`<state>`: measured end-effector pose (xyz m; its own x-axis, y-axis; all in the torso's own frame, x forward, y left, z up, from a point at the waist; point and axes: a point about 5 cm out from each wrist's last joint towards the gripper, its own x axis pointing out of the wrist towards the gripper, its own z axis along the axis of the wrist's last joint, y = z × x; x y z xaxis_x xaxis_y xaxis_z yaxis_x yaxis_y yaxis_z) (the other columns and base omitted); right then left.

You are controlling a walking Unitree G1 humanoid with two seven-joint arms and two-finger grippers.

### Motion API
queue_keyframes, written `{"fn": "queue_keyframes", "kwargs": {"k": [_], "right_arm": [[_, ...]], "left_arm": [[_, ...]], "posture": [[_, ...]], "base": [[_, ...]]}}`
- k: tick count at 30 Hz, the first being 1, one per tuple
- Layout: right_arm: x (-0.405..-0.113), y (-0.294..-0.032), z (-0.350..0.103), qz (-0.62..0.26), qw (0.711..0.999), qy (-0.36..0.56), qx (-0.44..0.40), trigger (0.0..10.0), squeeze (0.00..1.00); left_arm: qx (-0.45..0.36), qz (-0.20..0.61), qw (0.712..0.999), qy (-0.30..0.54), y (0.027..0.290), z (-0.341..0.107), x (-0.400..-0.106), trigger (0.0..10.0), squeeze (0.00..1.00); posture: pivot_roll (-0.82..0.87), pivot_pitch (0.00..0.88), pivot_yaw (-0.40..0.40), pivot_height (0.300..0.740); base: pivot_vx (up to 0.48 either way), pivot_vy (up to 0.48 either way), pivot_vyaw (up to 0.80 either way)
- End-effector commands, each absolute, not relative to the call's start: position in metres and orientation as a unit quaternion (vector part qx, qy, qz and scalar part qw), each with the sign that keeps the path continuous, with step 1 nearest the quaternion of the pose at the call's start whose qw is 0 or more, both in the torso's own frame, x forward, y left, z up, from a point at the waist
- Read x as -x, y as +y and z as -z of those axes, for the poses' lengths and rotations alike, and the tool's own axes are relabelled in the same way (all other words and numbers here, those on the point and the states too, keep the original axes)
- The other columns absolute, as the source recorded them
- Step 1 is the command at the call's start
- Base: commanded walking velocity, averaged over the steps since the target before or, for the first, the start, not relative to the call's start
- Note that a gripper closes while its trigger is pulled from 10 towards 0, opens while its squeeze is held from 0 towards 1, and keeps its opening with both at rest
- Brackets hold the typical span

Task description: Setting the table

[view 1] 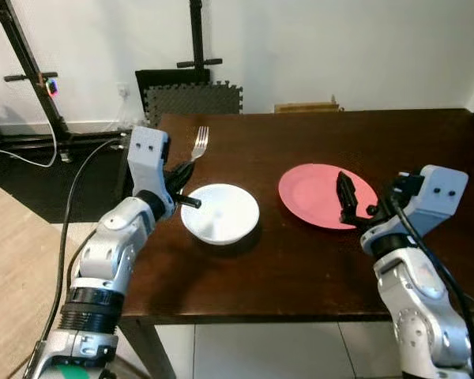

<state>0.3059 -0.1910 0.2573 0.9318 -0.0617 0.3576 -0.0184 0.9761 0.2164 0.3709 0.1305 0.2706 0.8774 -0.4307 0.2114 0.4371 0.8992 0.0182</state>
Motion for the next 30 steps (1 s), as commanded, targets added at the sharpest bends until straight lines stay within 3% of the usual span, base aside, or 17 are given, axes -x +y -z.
{"fn": "queue_keyframes", "kwargs": {"k": [1,18,20,21,24,25,26,30], "right_arm": [[-0.304,-0.192,-0.256,0.014,0.977,-0.182,-0.112,10.0,0.0],[-0.304,-0.191,-0.259,0.013,0.977,-0.186,-0.104,10.0,0.0],[-0.306,-0.187,-0.269,0.002,0.976,-0.202,-0.076,10.0,0.0],[-0.307,-0.179,-0.286,-0.018,0.973,-0.23,-0.025,10.0,0.0],[-0.308,-0.172,-0.304,-0.036,0.965,-0.26,0.009,10.0,0.0],[-0.308,-0.172,-0.304,-0.036,0.965,-0.26,0.009,10.0,0.0],[-0.305,-0.17,-0.319,-0.04,0.957,-0.287,-0.008,10.0,0.0],[-0.302,-0.169,-0.328,-0.046,0.95,-0.309,-0.021,10.0,0.0]], "left_arm": [[0.017,0.223,0.97,-0.096,0.131,-0.265,-0.372,10.0,0.0],[0.026,0.231,0.969,-0.088,0.127,-0.261,-0.374,10.0,0.0],[0.02,0.261,0.962,-0.073,0.124,-0.26,-0.375,10.0,0.0],[-0.04,0.293,0.953,-0.065,0.125,-0.26,-0.373,10.0,0.0],[-0.109,0.268,0.956,-0.044,0.14,-0.259,-0.376,10.0,0.0],[-0.109,0.268,0.956,-0.044,0.14,-0.259,-0.376,10.0,0.0],[-0.104,0.219,0.968,-0.06,0.165,-0.275,-0.377,10.0,0.0],[-0.055,0.165,0.98,-0.1,0.193,-0.301,-0.379,10.0,0.0]], "posture": [[0.0,0.107,0.051,0.74],[0.0,0.108,0.047,0.74],[0.0,0.11,0.043,0.74],[-0.01,0.12,0.055,0.74],[-0.01,0.125,0.058,0.74],[-0.01,0.125,0.058,0.74],[0.0,0.14,0.058,0.74],[0.02,0.152,0.051,0.74]], "base": [[0.0,0.0,0.0],[0.0,0.0,0.0],[0.0,0.0,0.0],[0.0,0.0,0.0],[0.0,0.0,0.0],[0.0,0.0,0.0],[0.0,0.0,0.0],[0.0,0.0,0.0]]}}
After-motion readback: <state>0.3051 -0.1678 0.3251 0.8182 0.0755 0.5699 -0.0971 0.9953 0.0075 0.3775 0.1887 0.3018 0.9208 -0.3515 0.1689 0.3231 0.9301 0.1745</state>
